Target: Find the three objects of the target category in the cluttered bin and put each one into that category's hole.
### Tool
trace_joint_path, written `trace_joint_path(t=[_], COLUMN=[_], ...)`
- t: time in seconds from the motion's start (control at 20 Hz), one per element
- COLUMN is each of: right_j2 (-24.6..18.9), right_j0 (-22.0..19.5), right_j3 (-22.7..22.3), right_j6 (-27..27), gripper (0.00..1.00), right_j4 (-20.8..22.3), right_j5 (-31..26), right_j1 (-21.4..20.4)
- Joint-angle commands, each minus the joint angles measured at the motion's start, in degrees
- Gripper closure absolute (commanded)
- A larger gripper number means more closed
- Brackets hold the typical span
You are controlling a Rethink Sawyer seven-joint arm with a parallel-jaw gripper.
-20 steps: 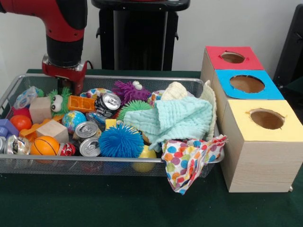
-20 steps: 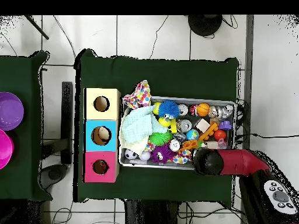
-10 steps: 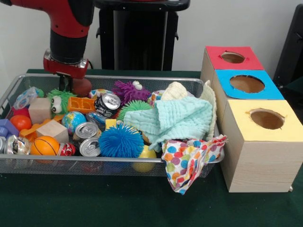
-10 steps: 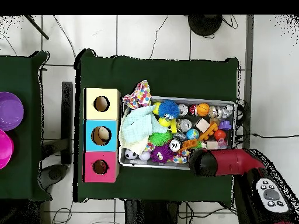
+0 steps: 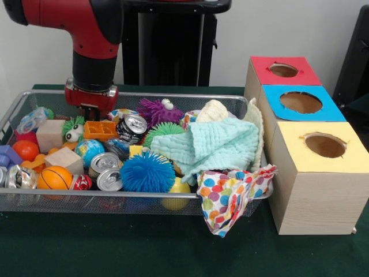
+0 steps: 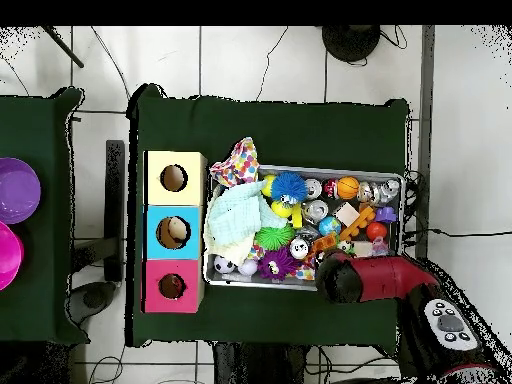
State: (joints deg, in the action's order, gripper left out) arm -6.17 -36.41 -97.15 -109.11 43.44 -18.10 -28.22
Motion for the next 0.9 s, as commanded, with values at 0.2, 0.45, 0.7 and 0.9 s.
trace_joint_path(t=[0.2,0.45,0.7,0.9], right_j2=[-6.61,-8.56,-12.05,-13.17], right_j0=[-1.80,-0.09,0.03,0.89], right_j3=[3.63,3.74,2.23,1.34], right_j6=[-0.37,-2.99,-3.99,-4.68], gripper=[1.00,1.00,1.00,1.00], right_j4=[-6.41,-13.08,-18.87,-22.18], right_j5=[-4.42,-8.13,-8.09,-7.37], right_j1=[-3.51,-3.15,-0.82,-0.33])
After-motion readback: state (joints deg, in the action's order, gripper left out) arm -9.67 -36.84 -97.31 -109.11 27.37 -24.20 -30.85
